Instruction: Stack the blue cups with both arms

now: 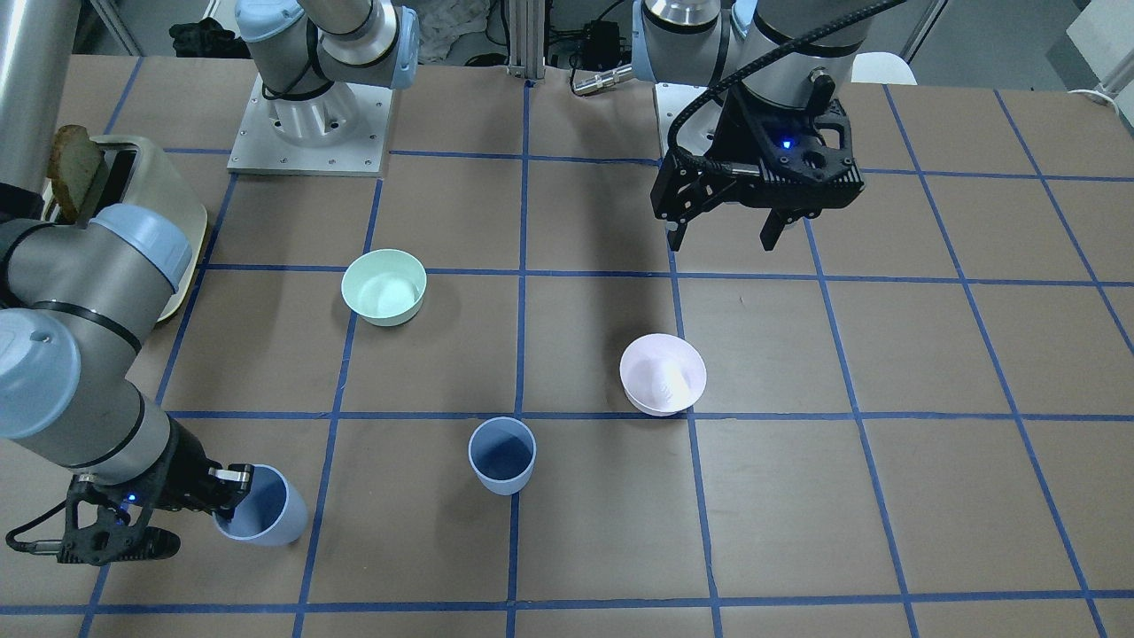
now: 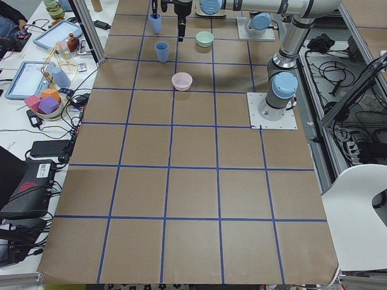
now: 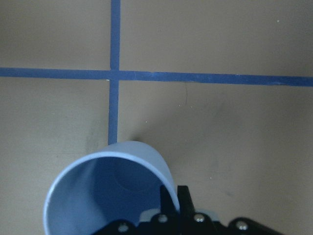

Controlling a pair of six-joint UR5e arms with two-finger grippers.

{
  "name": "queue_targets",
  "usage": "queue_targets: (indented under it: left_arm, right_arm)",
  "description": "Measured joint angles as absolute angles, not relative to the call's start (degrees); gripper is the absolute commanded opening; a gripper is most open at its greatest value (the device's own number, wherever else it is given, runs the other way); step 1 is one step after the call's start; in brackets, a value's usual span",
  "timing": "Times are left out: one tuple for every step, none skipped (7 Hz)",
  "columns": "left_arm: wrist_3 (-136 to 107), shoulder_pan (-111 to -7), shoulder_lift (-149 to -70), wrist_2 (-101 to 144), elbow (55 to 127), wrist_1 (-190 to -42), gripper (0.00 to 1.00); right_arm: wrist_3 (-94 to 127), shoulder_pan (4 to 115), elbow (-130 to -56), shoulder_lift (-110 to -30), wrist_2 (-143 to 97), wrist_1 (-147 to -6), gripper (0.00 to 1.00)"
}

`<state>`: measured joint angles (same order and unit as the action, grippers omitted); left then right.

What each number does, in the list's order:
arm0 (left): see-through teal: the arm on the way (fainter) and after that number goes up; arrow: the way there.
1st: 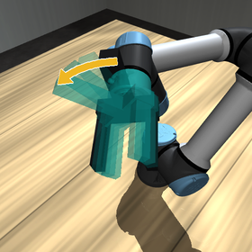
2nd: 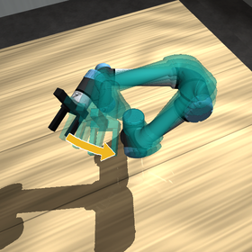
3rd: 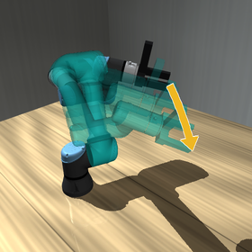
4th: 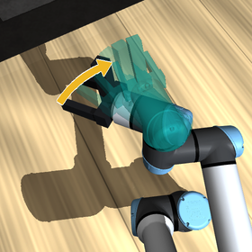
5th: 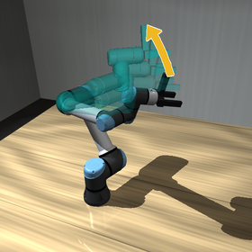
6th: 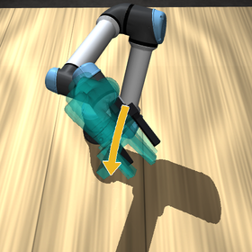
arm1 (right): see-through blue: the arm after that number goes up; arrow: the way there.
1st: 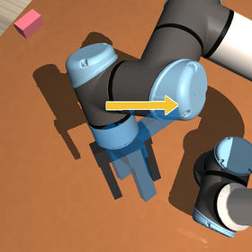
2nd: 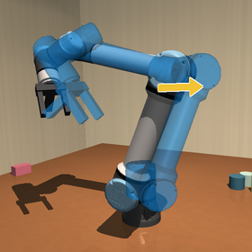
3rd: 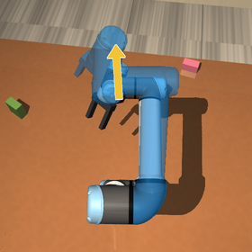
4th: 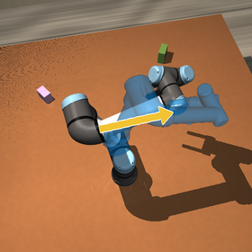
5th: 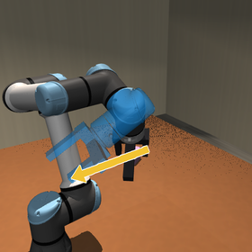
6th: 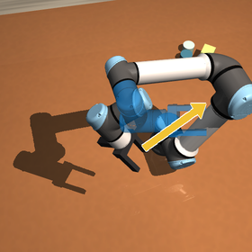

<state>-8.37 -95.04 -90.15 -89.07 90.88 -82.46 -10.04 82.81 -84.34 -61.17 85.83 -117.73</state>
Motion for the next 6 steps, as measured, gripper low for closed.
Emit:
queue_targets:
  left_arm:
    - [-8.36,-95.03,-90.16,-89.05,90.81,-82.58,1.0]
    - [-8.37,-94.99,-90.16,-89.04,90.75,-82.68,1.0]
    - [-8.41,-94.95,-90.12,-89.03,90.69,-82.8,1.0]
    - [-8.41,-94.94,-90.1,-89.03,90.65,-82.9,1.0]
    - [-8.38,-94.93,-90.07,-89.03,90.63,-83.09,1.0]
    - [-8.36,-94.92,-90.03,-89.03,90.62,-83.37,1.0]
  right_arm:
    - [-8.5,84.62,-84.52,-63.63,85.45,-115.7,0.04]
    - [-4.85,88.02,-84.4,-65.78,85.47,-113.97,0.04]
    - [-0.95,91.48,-83.79,-66.93,85.79,-113.32,0.04]
    - [2.72,93.67,-82.61,-67.39,85.95,-112.94,0.05]
    - [6.97,95.57,-81.0,-67.48,85.96,-112.54,0.05]
    - [11.64,97.75,-79.31,-67.4,85.98,-111.66,0.05]
